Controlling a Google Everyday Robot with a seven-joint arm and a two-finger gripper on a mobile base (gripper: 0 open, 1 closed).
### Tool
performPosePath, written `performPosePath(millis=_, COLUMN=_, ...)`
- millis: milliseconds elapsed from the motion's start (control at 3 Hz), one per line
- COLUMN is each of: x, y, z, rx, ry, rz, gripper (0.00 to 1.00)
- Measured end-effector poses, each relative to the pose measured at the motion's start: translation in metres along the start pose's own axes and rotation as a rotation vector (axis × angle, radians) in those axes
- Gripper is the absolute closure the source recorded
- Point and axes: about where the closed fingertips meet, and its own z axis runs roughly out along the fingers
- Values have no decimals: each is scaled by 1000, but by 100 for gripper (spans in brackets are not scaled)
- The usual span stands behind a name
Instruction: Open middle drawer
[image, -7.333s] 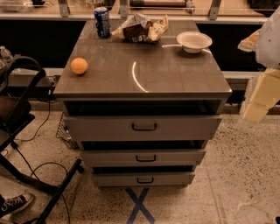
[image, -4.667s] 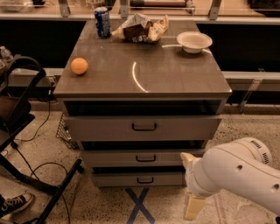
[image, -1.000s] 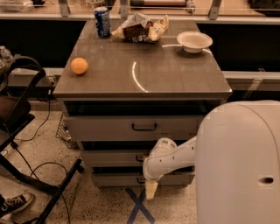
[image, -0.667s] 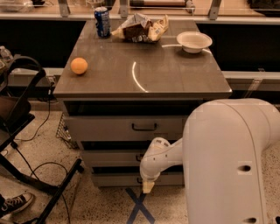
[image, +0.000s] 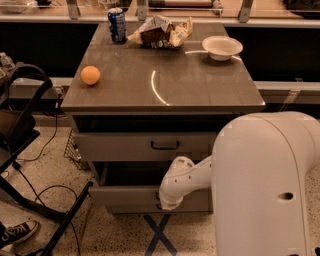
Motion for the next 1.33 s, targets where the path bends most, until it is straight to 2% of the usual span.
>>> performPosePath(millis=333, x=0, y=1, z=-1, rx=0, ry=0, rz=0, gripper=100)
performPosePath(millis=667, x=0, y=18, z=-4, rx=-11, ry=-40, rz=18, gripper=100)
performPosePath(millis=1000, x=3, y=47, z=-19, rx=-18, ry=-116, rz=69, gripper=100)
performPosePath(millis=1333, x=11, y=68, z=-43, rx=-8, ry=-136, rz=93, gripper=100)
